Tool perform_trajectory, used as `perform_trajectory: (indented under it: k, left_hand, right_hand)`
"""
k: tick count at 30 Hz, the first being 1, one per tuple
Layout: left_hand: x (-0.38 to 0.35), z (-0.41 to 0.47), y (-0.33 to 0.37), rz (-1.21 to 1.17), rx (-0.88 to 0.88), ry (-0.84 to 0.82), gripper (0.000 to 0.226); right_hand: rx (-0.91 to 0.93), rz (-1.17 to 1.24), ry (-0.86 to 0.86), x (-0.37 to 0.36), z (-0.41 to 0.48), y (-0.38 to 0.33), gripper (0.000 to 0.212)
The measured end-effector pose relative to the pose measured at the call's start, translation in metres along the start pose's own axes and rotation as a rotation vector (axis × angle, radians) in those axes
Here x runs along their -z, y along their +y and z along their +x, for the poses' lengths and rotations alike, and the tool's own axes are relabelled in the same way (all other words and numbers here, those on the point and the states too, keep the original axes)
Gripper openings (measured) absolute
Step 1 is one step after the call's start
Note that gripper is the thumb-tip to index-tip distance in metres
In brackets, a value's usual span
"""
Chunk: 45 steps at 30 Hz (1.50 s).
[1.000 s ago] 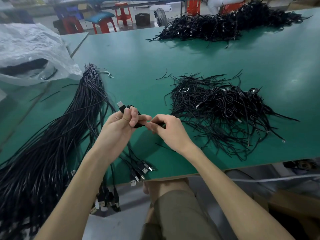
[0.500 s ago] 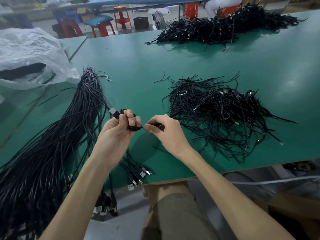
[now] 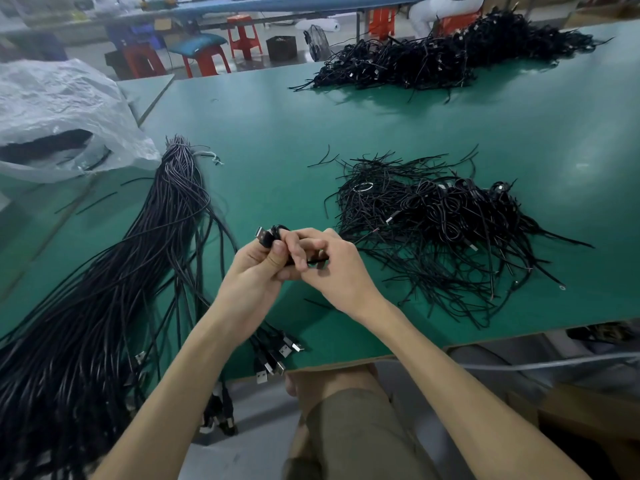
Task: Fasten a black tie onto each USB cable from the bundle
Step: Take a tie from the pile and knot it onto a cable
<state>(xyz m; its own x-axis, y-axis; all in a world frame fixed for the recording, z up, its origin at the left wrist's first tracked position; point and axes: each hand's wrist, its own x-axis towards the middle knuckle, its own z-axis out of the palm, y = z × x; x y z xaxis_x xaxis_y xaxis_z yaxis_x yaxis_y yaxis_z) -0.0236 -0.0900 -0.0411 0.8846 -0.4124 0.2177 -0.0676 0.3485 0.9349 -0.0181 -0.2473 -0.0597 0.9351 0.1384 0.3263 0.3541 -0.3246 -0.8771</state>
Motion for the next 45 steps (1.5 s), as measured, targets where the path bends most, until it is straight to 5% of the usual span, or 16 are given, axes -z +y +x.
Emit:
perform_trajectory:
  k: [4,10,16,21,31,45]
  left_hand:
    - [0.006,-0.005,0.001,0.062,-0.005,0.019,0.025]
    - [0.009,-0.008,0.023,0.516,-0.035,0.034,0.017]
    - [-0.005,-0.011,0.028,0.942,-0.031,0.134,0.038]
    - [-0.012,-0.015,0.016,1.091,-0.140,0.280,0.016]
    - [-0.003,-0.012,0.017,0.964,-0.074,0.414,0.030]
    - [0.017,-0.004,0.020,0.750,0.054,0.223,0.014]
  right_hand:
    - [-0.019,-0.009,-0.030,-0.004,-0.001,-0.002,0.032]
    - [-0.015,-0.008,-0.014,-0.004,0.000,-0.002,0.027]
    - [0.018,-0.107,-0.043,-0.007,0.000,0.002,0.026]
    - [0.030,-0.107,0.012,-0.005,0.000,0.003,0.025]
    - [0.013,-0.005,-0.013,-0.005,-0.002,-0.001,0.035]
    - [-0.003,-0.092,-0.058,-0.003,-0.001,0.001,0.017]
